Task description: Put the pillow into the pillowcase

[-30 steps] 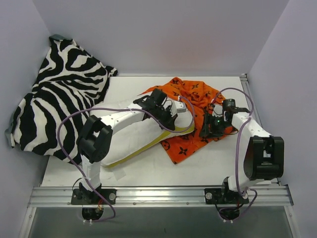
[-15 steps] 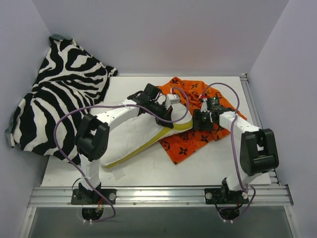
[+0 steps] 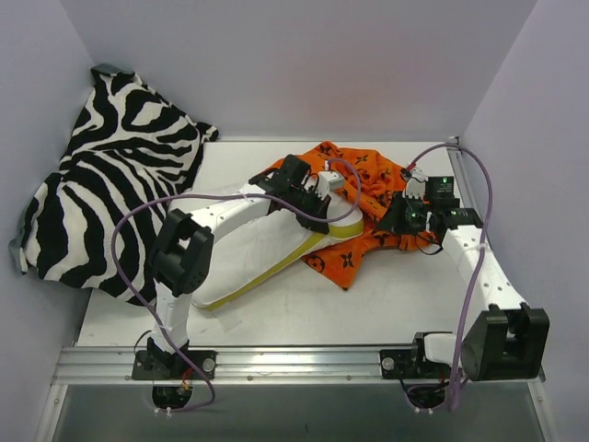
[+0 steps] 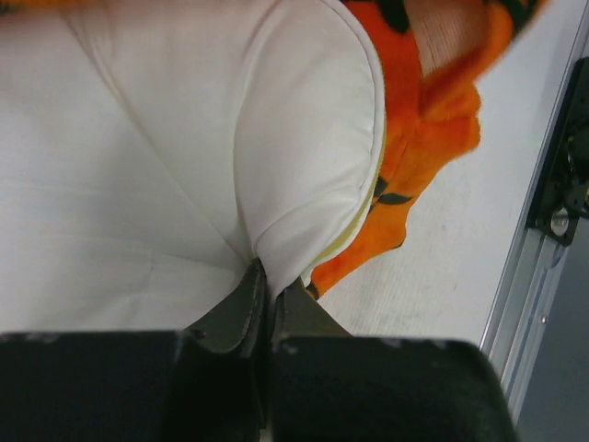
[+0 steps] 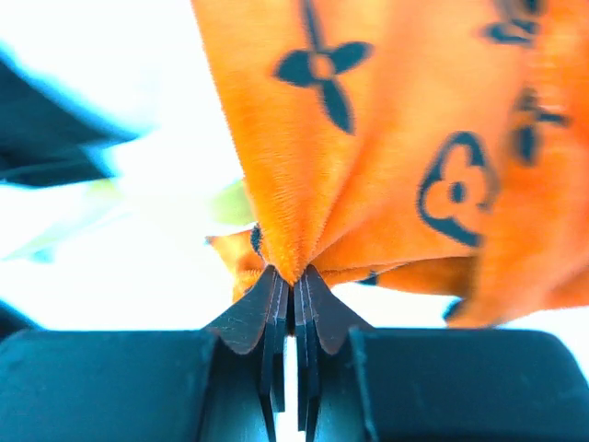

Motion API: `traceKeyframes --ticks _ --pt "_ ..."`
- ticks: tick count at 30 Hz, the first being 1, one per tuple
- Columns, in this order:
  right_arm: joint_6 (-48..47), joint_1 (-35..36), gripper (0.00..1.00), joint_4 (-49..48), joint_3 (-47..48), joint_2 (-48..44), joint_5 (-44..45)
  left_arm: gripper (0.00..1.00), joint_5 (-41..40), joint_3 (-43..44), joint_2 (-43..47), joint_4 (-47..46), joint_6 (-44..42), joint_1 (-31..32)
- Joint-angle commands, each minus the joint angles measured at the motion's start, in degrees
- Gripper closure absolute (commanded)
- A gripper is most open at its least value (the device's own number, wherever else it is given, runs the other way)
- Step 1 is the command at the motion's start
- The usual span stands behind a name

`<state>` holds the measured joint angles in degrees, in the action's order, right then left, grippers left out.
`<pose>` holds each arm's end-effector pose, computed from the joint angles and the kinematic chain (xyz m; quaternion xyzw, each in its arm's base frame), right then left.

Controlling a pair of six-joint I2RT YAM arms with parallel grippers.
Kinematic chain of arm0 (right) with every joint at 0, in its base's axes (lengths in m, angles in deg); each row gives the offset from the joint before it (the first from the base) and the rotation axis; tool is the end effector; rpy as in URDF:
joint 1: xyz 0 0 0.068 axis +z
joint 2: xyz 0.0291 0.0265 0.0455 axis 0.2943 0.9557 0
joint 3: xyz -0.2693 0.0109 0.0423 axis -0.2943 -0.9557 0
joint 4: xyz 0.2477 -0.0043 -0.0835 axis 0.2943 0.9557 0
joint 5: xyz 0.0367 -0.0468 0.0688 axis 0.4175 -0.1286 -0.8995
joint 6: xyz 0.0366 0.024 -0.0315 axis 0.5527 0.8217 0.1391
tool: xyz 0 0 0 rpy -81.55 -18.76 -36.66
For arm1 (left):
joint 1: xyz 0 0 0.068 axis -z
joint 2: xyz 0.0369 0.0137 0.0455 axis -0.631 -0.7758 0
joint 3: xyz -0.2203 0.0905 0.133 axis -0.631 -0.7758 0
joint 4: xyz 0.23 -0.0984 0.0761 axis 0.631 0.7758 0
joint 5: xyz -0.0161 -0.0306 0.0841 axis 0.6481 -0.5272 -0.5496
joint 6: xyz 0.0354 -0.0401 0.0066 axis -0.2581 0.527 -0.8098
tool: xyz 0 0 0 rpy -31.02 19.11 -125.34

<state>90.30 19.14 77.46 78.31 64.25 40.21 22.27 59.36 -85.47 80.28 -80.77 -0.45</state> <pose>0.2781 0.0282 0.2799 -0.0885 0.8674 0.2708 0.4079 0.3384 -0.2980 0.2355 0.4261 0.7906 -0.3778 0.2250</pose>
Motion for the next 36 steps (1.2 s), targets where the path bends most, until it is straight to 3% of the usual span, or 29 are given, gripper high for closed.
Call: traceKeyframes --ticks 1,4,8,13,15,17,18,19,20,22,23,24,27,31,32,34,36 --pt "-2.9 2.6 1.0 7.8 -0.7 -1.1 -8.1 1.0 -3.0 4.7 -1.3 -9.4 8.8 1.4" --pt "-3.5 5.4 1.0 9.8 -1.7 1.0 -10.5 1.0 0.2 5.2 -0.6 -17.7 17.2 2.0" --pt "-3.5 9.3 1.0 9.9 -2.0 0.1 -12.6 1.0 -1.3 7.4 -1.2 -23.6 21.3 4.1" --pt "-2.9 9.6 1.0 9.8 -0.8 -3.1 -19.2 1.0 -14.2 9.3 -6.8 -25.8 26.1 4.8" --pt "-2.4 8.6 1.0 8.5 -1.6 -5.0 -18.4 1.0 -15.3 8.3 -9.1 -29.1 30.4 3.8" --pt "-1.1 7.5 0.95 6.6 -2.5 -4.8 -16.9 0.69 -13.2 7.9 -9.7 -29.9 31.8 3.3" --pt "-0.9 5.9 0.87 6.6 -3.0 -4.3 -16.0 0.5 -12.0 8.3 -9.4 -29.0 30.7 3.2" --pt "-0.4 4.8 0.78 6.9 -2.9 -3.6 -14.6 0.41 -10.7 8.5 -8.8 -27.7 28.7 3.0" --pt "-0.3 3.6 0.55 7.6 -3.0 -3.1 -13.6 0.29 -8.5 8.7 -6.6 -25.2 25.9 3.1" --pt "-1.2 1.1 0.45 10.4 -2.6 -2.6 -9.9 0.13 -6.8 8.6 -3.4 -16.8 15.4 3.3" --pt "-1.6 0.4 0.44 11.3 -2.6 -3.3 -8.5 0.03 -7.2 8.4 0.1 -13.6 11.7 3.5" --pt "-1.7 0.2 0.44 12.2 -3.0 -3.9 -6.1 0.03 -8.4 8.3 1.9 -6.2 4.9 3.8" --pt "-1.4 0.3 0.46 16.4 -4.3 -5.9 -1.2 0.03 -15.2 5.5 7.6 3.8 -6.8 5.4" --pt "3.1 2.9 0.43 14.2 -8.9 -9.3 0.4 0.03 -23.2 -5.8 14.4 5.2 -18.0 8.7" --pt "4.4 5.4 0.38 13.2 -9.9 -9.5 1.8 0.03 -24.4 -9.3 15.3 5.3 -19.2 9.6" --pt "7.5 6.1 0.14 8.9 -12.3 -9.7 2.0 0.03 -27.1 -11.4 15.2 5.4 -19.5 9.8" --pt "11.1 6.2 0.13 6.5 -15.6 -9.4 2.4 0.03 -28.0 -13.4 14.4 5.3 -19.4 9.5"
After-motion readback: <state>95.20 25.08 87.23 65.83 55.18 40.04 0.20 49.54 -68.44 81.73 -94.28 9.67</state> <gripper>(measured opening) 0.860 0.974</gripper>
